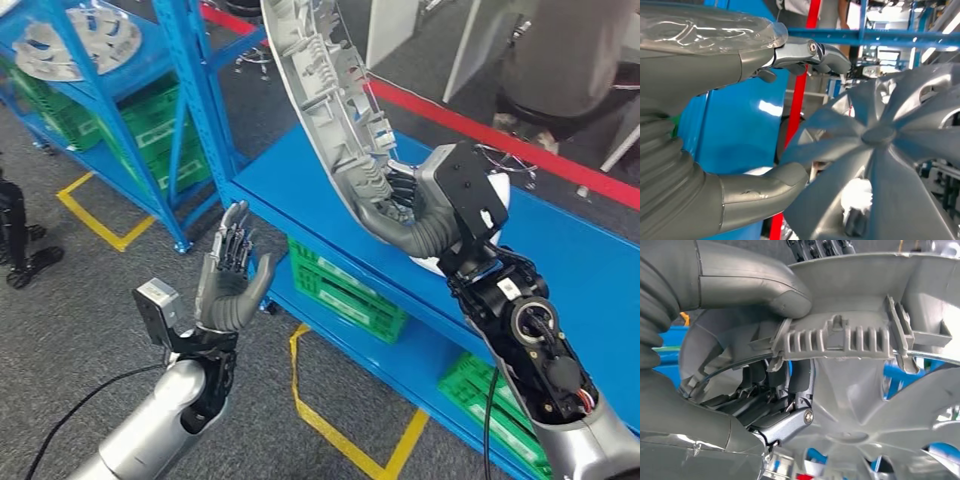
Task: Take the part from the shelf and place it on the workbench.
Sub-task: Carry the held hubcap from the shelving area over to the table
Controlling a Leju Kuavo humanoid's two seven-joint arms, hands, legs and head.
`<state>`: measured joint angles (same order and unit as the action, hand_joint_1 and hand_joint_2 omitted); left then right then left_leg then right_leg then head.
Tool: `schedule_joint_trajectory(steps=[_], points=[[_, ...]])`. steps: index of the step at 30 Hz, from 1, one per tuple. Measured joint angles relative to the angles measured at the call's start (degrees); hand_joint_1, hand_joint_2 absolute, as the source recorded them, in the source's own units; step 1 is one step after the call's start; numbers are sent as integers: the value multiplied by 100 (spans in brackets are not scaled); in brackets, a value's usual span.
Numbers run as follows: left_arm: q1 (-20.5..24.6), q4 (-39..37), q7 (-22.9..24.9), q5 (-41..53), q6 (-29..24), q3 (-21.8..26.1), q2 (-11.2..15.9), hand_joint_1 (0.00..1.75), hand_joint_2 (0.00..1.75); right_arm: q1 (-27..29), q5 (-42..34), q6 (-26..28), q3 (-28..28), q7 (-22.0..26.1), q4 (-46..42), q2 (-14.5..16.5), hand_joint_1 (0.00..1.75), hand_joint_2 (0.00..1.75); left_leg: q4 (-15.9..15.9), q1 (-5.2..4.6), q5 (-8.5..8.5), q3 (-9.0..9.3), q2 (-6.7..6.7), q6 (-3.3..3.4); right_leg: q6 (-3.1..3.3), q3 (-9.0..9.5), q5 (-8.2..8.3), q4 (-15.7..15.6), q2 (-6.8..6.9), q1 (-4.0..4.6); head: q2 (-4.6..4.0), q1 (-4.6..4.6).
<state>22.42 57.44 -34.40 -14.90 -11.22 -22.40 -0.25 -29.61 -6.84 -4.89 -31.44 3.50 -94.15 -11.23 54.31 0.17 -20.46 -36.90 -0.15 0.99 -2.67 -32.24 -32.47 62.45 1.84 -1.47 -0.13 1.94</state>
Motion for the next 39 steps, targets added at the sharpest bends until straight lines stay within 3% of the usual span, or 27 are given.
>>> schedule_joint_trajectory(steps=[2, 3, 4, 6, 8, 9, 10, 11, 12, 14, 16, 18, 19, 20, 22, 24, 25, 27, 29, 31, 33, 34, 35, 36, 37, 39], points=[[2, -1, -4, 1, 4, -1, -24, 0, 175, 40, 0, -13, -7, -1, -1, 0, 175, 175, 5, -5, -11, 13, -160, 29, -1, -439, -281, 828, -152, 9, 1, -77], [-1, -2, -4, 1, 5, -1, -29, 0, 175, 62, 0, -20, -12, -3, -1, 0, 175, 175, 10, -8, -17, 22, -246, 35, 0, -581, -282, 1035, -168, 14, 0, -102], [-2, -2, -5, 1, 5, -1, -33, 0, 175, 78, 0, -26, -19, -7, -1, 0, 175, 175, 18, -10, -24, 35, -339, 36, 7, -611, -157, 996, -176, 16, 0, -120], [-1, -2, -5, 1, 5, -1, -42, 0, 175, 94, 0, -35, -31, -14, -1, 0, 175, 175, 40, -7, -47, 71, -522, 21, 38, -386, 339, 308, -303, 7, -1, -167], [3, -3, -8, 1, 5, -1, -57, 0, 175, 94, 0, -39, -33, -15, -1, -1, 175, 175, 67, -4, -56, 61, -682, -21, 73, -112, 656, -401, -596, -19, -1, -203], [5, -4, -11, 2, 4, -1, -61, 0, 175, 93, -1, -43, -34, -13, -4, -1, 175, 175, 69, 10, -45, 33, -753, -55, 89, -32, 689, -574, -701, -21, 0, -215], [2, -5, -14, 4, -1, -1, -62, 0, 175, 90, -3, -54, -39, -10, -8, -1, 175, 175, 60, 26, -22, 4, -826, -95, 104, 9, 665, -620, -713, -15, 0, -221], [-4, -5, -16, 5, -8, 0, -55, 0, 175, 85, -7, -69, -44, -7, -12, -1, 175, 175, 41, 39, 6, -19, -903, -138, 125, 44, 665, -661, -650, -8, 0, -229], [-13, -5, -18, 8, -18, 1, -45, 0, 175, 84, -16, -84, -50, -4, -14, 1, 175, 175, 39, 36, 12, -36, -897, -174, 154, 78, 685, -685, -572, -10, 0, -234], [-13, -2, -8, 13, -50, 2, -23, 0, 175, 85, -55, -115, -62, 13, -14, 7, 175, 175, 292, 2, -136, -179, -602, -225, 212, 131, 723, -759, -402, -27, -1, -169], [-20, 1, 22, 16, -96, 2, -15, 0, 175, 86, -96, -150, -77, 49, -12, 11, 175, 175, 1016, 4, -469, -558, -188, -261, 245, 153, 727, -785, -228, -15, 0, -92], [-65, 3, 67, 16, -151, 2, -11, 0, 175, 84, -133, -194, -97, 76, -6, 13, 175, 175, 1646, 29, -653, -898, -45, -289, 257, 156, 712, -783, -50, 0, 0, -63], [-89, 8, 86, 15, -177, 2, -6, 0, 175, 84, -158, -221, -110, 81, -1, 14, 175, 175, 1667, 38, -604, -917, -23, -294, 256, 162, 701, -782, 37, 1, -1, -44], [-105, 20, 101, 14, -203, 2, 0, 0, 175, 84, -183, -246, -125, 83, 7, 15, 175, 175, 1439, 45, -463, -798, 6, -293, 249, 173, 687, -781, 118, 0, -1, -15], [-113, 61, 113, 13, -238, 2, 9, 0, 175, 84, -211, -284, -156, 86, 16, 25, 175, 175, 607, 25, -142, -332, 220, -264, 209, 209, 645, -779, 260, 14, -1, 57], [-113, 108, 116, 12, -254, 2, 11, 0, 175, 78, -212, -297, -183, 93, 22, 37, 175, 175, 83, -20, -13, -35, 377, -196, 146, 245, 597, -777, 372, 52, -1, 90], [-117, 124, 118, 11, -256, 2, 14, 0, 175, 75, -212, -299, -193, 99, 25, 43, 175, 175, 28, -46, -29, -7, 369, -156, 113, 263, 576, -784, 428, 67, -1, 86], [-136, 147, 121, 7, -260, 2, 27, 0, 175, 71, -212, -302, -209, 109, 32, 55, 175, 175, 24, -46, -30, -4, 211, -90, 50, 300, 526, -792, 493, 54, -1, 64], [-141, 176, 121, 4, -262, 2, 37, 0, 175, 74, -212, -302, -219, 111, 38, 61, 175, 175, -4, -19, -29, 30, 74, -25, 14, 219, 347, -568, 280, 17, -1, 33], [-141, 194, 120, 3, -263, 2, 27, 0, 175, 81, -212, -305, -224, 116, 46, 61, 175, 175, -13, -12, -37, 60, -64, 31, 12, -122, -2, 160, -42, 12, -1, -38], [-158, 195, 121, 3, -262, 2, 18, 0, 175, 92, -212, -309, -230, 119, 66, 61, 175, 175, -9, -33, -49, 80, -223, 61, 19, -537, -220, 923, -152, 36, 0, -111], [-166, 195, 122, 3, -262, 2, 18, 0, 175, 95, -212, -309, -231, 119, 80, 61, 175, 175, -5, -43, -55, 92, -314, 67, 32, -631, -166, 1024, -167, 44, 0, -136], [-169, 195, 123, 3, -262, 2, 19, 0, 175, 98, -212, -308, -232, 119, 94, 61, 175, 175, 0, -51, -62, 109, -409, 69, 54, -615, 4, 883, -182, 48, 1, -158], [-168, 196, 123, 3, -262, 2, 18, 0, 175, 98, -212, -308, -232, 118, 105, 61, 175, 175, 8, -56, -72, 129, -501, 65, 84, -492, 261, 523, -237, 50, 1, -176], [-167, 197, 124, 4, -262, 2, 16, 0, 175, 98, -212, -308, -231, 119, 114, 61, 175, 175, 13, -51, -83, 142, -586, 58, 119, -333, 498, 103, -379, 45, 0, -196], [-163, 201, 129, 4, -262, 2, 9, 0, 175, 93, -212, -308, -233, 124, 123, 61, 175, 175, 30, -34, -83, 121, -730, 19, 164, -84, 768, -494, -666, 33, -1, -207]])
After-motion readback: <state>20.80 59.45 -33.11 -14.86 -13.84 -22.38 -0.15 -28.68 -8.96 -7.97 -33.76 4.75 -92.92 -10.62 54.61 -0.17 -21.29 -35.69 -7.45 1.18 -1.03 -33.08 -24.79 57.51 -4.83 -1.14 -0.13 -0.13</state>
